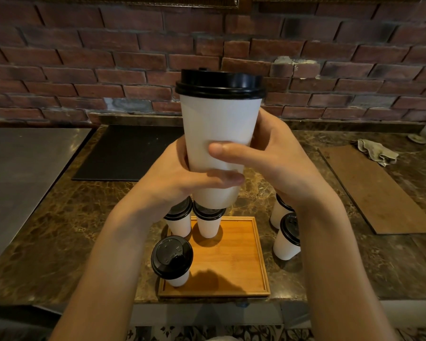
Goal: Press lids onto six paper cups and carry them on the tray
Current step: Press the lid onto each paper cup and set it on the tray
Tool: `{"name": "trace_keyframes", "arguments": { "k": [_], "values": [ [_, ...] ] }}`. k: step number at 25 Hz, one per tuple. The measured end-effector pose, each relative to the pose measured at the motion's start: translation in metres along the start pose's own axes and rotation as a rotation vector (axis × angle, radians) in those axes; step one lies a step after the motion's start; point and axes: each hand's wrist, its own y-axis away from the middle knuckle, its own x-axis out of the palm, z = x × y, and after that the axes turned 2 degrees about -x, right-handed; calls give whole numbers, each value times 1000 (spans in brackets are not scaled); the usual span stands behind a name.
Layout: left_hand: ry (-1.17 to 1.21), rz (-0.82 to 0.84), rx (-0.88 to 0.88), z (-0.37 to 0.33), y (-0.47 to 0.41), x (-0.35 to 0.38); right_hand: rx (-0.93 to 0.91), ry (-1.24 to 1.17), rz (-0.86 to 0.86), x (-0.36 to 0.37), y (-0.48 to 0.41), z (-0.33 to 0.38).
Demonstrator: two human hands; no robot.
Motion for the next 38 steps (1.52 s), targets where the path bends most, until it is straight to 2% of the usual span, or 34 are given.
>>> {"name": "trace_keyframes", "arguments": {
  "k": [9, 16, 22, 26, 29, 32, 38],
  "values": [
    [-95, -198, -3, 5, -4, 3, 30, 161, -158, 15, -5, 2],
    [-290, -413, 22, 11, -13, 15, 73, 324, -320, 32, -5, 1],
    [-315, -362, 21, 14, -14, 12, 85, 360, -397, 40, -5, -2],
    [-353, -398, 37, 16, -16, 13, 62, 349, -403, 39, -5, -1],
    [-210, -390, -24, 15, -17, 11, 44, 323, -372, 33, -5, 1],
    [-252, -288, 21, 10, -13, 5, 23, 284, -328, 27, -5, 3],
    [-163, -187, -11, 3, -8, 0, -24, 138, -221, 17, -4, 0]
  ]
}}
